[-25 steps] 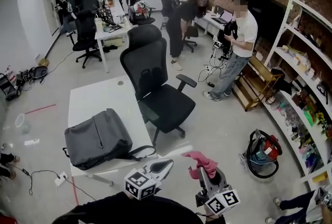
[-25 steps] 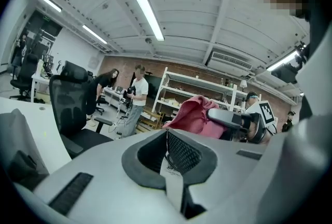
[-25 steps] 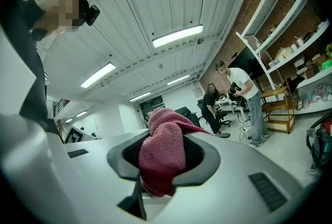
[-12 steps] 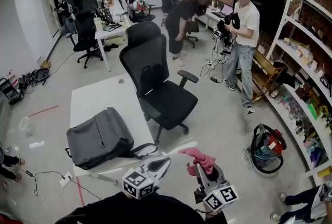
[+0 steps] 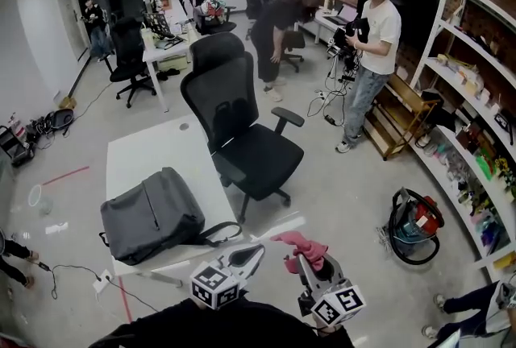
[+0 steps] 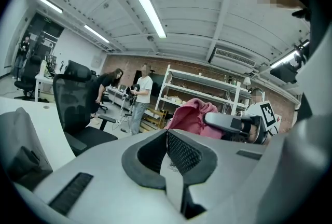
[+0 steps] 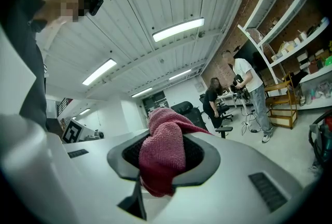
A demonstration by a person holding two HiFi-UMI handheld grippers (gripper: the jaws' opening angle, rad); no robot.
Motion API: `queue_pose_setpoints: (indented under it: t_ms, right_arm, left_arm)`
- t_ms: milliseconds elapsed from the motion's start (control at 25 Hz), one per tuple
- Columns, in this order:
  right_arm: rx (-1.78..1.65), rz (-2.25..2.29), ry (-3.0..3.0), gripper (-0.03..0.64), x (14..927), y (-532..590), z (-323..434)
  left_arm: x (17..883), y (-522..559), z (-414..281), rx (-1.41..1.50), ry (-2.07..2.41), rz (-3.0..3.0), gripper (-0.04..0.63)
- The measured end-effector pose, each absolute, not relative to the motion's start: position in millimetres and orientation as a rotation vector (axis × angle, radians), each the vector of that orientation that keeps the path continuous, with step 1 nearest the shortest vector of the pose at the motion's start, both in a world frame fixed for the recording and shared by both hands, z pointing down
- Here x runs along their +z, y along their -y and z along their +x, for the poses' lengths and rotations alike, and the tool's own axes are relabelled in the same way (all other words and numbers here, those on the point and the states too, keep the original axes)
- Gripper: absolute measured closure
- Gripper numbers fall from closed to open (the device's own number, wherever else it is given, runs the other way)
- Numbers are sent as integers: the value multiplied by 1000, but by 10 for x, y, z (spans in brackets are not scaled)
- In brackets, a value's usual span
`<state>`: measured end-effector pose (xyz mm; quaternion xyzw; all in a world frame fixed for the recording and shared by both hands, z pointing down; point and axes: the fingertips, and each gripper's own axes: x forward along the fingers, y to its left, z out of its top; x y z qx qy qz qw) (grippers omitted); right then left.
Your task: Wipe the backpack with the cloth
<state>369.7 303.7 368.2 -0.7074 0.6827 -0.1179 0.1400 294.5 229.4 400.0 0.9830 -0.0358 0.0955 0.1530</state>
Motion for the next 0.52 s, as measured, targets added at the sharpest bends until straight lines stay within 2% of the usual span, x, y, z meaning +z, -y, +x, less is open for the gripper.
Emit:
queue_pose_setpoints:
  t_ms: [520]
  right_arm:
    - [-383,-2049,-2036,494,3831,-2941,3746]
  left_arm:
    - [4069,-2294,3186,273,95,2801,575]
